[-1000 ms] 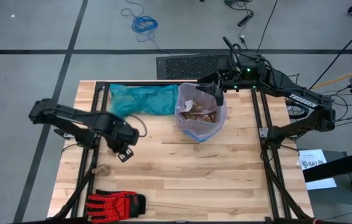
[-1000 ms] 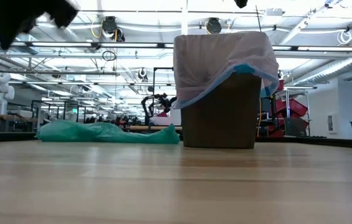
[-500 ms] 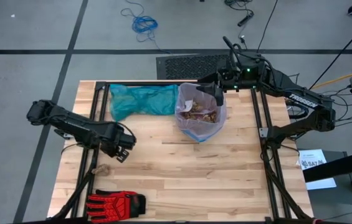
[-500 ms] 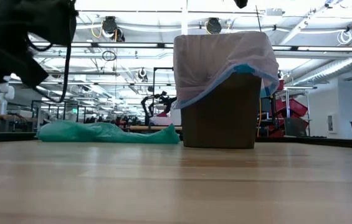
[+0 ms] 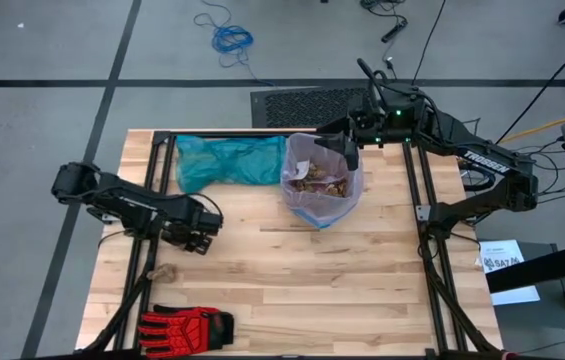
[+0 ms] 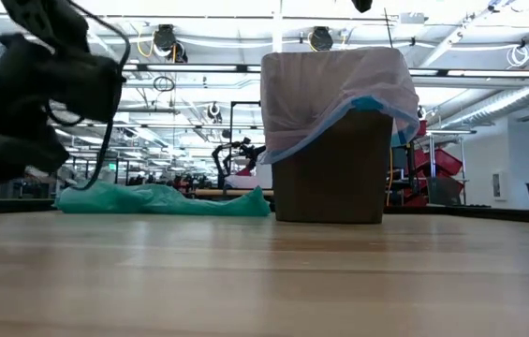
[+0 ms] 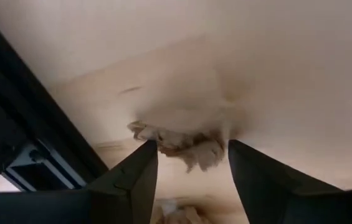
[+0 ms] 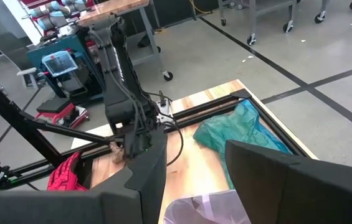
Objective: Place trash/remove bag and relplace
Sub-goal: Put the brown paper into the black trash bin
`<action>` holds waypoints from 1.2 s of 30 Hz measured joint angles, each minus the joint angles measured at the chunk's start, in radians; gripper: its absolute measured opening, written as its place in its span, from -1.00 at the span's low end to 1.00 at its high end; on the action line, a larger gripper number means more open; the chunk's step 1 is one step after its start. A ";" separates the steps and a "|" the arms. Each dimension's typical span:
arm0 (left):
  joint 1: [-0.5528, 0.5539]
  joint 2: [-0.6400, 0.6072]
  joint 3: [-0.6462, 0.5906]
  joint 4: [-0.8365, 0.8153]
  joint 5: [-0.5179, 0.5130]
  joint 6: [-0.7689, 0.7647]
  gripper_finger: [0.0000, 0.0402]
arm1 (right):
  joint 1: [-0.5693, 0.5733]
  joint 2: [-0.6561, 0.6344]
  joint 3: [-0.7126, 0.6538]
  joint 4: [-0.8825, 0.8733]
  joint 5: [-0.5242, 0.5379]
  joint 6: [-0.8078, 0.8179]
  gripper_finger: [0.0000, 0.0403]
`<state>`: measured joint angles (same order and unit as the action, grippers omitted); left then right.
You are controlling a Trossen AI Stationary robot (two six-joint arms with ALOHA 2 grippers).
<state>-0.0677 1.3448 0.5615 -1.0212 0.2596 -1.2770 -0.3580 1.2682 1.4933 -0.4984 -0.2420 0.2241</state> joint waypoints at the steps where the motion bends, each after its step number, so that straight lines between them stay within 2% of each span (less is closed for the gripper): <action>1: 0.003 0.005 -0.010 0.018 0.012 0.001 -0.04 | 0.000 0.000 0.000 0.000 0.000 0.000 -0.22; 5: 0.008 0.015 -0.027 0.130 0.048 0.024 -0.19 | 0.000 0.000 0.000 -0.003 0.000 0.016 -0.22; 7: 0.008 0.013 -0.007 0.209 0.054 0.034 -0.39 | 0.000 0.000 0.000 -0.005 -0.001 0.026 -0.22; 10: 0.012 0.010 0.030 0.273 0.004 0.075 -0.81 | 0.000 0.000 0.000 -0.006 -0.003 0.026 -0.22; 12: 0.025 0.010 0.071 0.308 -0.040 0.098 -0.93 | 0.000 0.000 0.000 -0.006 -0.003 0.025 -0.22; 16: 0.049 0.010 0.197 0.325 -0.088 0.168 -0.97 | 0.000 0.000 0.000 -0.006 -0.004 0.021 -0.22; 21: 0.109 -0.004 0.413 0.321 -0.252 0.285 -0.99 | 0.000 0.000 0.000 -0.007 -0.004 0.023 -0.22; 24: 0.166 -0.023 0.552 0.359 -0.300 0.406 -0.99 | 0.000 0.000 0.000 -0.006 -0.001 0.023 -0.22; 30: 0.272 -0.012 0.776 0.615 -0.253 0.659 -0.99 | 0.000 0.000 0.000 0.004 0.000 0.020 -0.22; 33: 0.314 0.045 0.844 0.628 -0.227 0.697 -0.99 | 0.000 0.000 0.000 0.010 0.000 0.018 -0.22; 36: 0.338 0.130 0.887 0.632 -0.145 0.712 -0.99 | 0.000 0.000 0.000 0.011 0.000 0.011 -0.22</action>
<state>0.2705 1.4750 1.4484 -0.3894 0.1147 -0.5646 -0.3580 1.2682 1.4933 -0.4873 -0.2417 0.2353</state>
